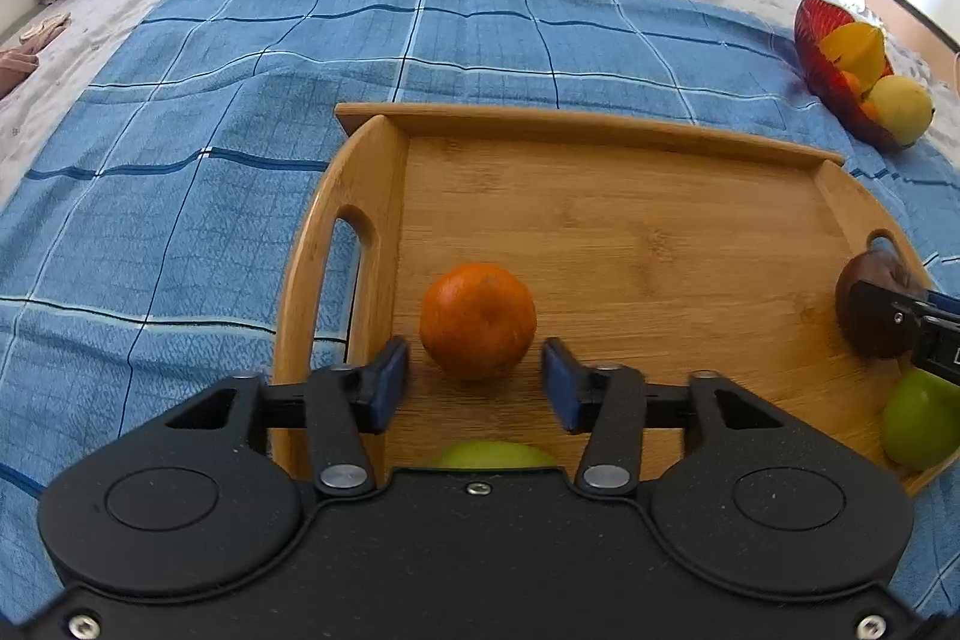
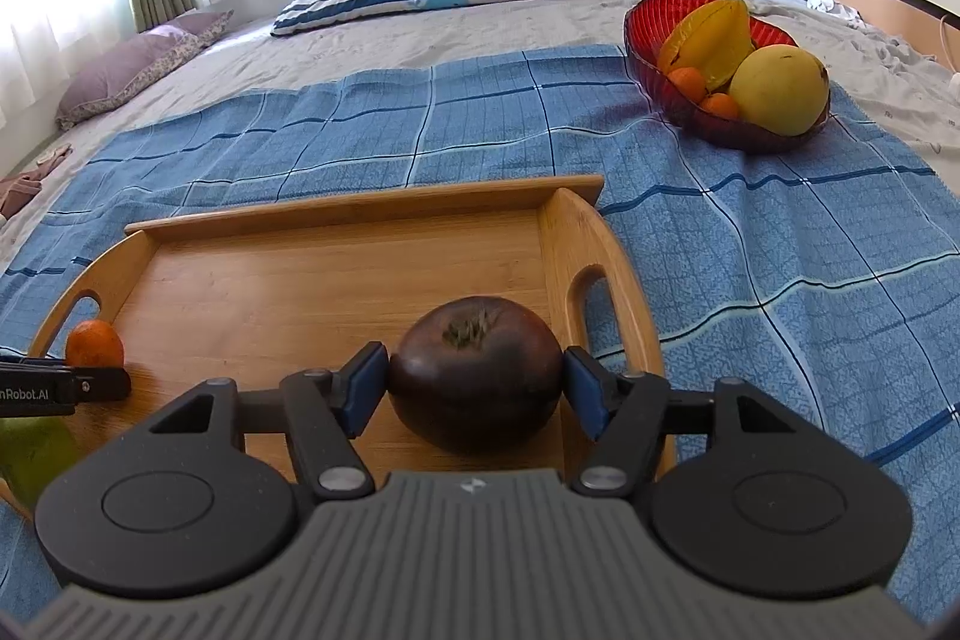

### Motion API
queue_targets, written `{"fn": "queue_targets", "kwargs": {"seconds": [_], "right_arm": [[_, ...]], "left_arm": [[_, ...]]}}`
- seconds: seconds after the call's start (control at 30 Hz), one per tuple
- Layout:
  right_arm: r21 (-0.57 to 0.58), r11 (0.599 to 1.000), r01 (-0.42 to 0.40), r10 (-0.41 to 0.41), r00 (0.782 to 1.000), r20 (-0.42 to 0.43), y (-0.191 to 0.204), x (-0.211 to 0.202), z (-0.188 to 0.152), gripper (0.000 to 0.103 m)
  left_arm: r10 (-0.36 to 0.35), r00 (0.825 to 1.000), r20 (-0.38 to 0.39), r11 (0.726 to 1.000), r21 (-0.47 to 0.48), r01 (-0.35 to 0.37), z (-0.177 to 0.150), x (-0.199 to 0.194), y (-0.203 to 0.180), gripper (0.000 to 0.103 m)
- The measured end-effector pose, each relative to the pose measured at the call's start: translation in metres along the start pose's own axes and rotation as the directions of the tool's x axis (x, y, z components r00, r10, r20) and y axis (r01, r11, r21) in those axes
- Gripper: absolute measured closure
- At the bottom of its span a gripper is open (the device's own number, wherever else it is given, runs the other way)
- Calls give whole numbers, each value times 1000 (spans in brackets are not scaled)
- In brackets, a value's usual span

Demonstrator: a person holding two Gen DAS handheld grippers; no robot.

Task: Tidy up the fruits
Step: 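Carry the orange and dark apple onto the wooden tray with both grippers, then open both grippers to release the orange and dark apple on the tray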

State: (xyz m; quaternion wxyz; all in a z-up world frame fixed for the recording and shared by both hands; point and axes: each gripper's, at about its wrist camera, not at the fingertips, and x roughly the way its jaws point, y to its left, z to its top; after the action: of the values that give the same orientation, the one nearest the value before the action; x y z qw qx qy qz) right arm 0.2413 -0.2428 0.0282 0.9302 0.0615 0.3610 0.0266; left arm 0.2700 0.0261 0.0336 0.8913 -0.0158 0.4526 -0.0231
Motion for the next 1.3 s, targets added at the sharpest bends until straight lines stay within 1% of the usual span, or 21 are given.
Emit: {"fn": "queue_targets", "kwargs": {"seconds": [0.07, 0.1, 0.17, 0.23, 0.3, 0.43, 0.83, 0.9, 1.13, 1.3], "right_arm": [[-12, 1000, 4, -3, 1000, 17, 1, -2, 1, 29], [-19, 1000, 6, -5, 1000, 23, 2, -4, 2, 26], [-26, 1000, 3, -2, 1000, 31, 3, -6, 3, 24], [-29, 1000, -2, 3, 999, 37, 4, -9, 4, 24], [-29, 1000, -6, 7, 999, 45, 4, -11, 3, 20], [-38, 999, -12, 14, 998, 67, 6, -19, 0, 17], [-88, 995, -39, 52, 987, 153, 15, -54, -14, 13], [-96, 994, -43, 59, 984, 168, 16, -61, -17, 12], [-123, 991, -58, 83, 974, 211, 17, -83, -33, 11], [-141, 988, -62, 93, 969, 229, 17, -95, -49, 9]], "left_arm": [[-9, 1000, -2, 1000, -8, 9, -1, -1, 2, 50], [-12, 1000, -2, 1000, -9, 12, -2, -2, 3, 48], [-26, 1000, 3, 1000, -16, 26, -3, -5, 4, 41], [-42, 999, 12, 999, -26, 42, -4, -8, 5, 29], [-40, 999, 26, 999, -23, 41, -6, -13, 3, 25], [-27, 998, 60, 1000, 14, 26, -10, -23, -2, 18], [-41, 990, 134, 998, 47, 35, -33, -55, -5, 8], [-47, 988, 149, 998, 52, 39, -38, -62, -7, 8], [-68, 974, 215, 995, 92, 49, -58, -88, -14, 5], [-71, 964, 256, 991, 126, 39, -74, -103, -21, 4]]}}
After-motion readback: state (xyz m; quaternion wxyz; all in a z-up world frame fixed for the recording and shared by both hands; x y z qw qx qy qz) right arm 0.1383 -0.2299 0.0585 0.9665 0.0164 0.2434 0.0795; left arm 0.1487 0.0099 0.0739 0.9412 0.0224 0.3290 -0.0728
